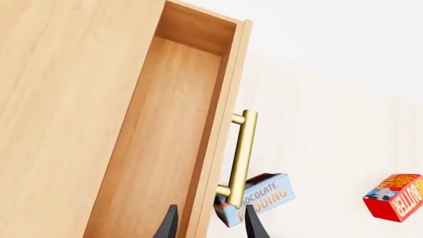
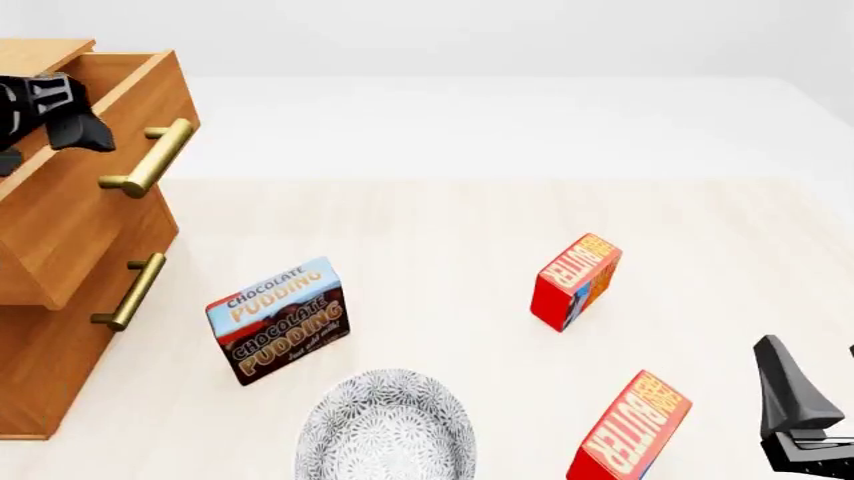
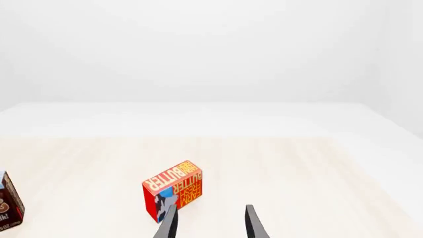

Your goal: Put the butter at the front in the top drawer of the cabinet and close it.

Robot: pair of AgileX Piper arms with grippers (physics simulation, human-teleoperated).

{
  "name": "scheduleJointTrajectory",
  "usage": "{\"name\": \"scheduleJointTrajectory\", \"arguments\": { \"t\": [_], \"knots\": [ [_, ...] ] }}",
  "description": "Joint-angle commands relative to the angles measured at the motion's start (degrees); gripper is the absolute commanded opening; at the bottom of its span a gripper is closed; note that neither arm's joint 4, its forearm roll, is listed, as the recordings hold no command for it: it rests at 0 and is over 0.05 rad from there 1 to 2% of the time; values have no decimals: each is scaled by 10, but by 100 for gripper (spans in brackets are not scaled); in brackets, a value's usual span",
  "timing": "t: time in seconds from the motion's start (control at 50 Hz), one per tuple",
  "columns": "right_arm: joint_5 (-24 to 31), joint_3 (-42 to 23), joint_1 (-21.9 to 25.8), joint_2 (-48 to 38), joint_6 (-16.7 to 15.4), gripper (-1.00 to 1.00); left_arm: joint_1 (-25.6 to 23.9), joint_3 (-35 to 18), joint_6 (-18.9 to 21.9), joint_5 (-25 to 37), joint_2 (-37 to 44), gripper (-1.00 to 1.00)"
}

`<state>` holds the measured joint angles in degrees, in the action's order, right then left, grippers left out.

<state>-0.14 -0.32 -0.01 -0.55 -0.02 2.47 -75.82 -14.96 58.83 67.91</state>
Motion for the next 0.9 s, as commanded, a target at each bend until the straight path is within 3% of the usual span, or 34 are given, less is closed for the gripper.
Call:
{"name": "scheduleJointTrajectory", "arguments": {
  "t": [0.02,0.9],
  "knots": [
    [0,0,0,1,0,100,-11,19,-10,-23,16,100],
    [0,0,0,1,0,100,-108,37,-41,-45,41,100]
  ]
}}
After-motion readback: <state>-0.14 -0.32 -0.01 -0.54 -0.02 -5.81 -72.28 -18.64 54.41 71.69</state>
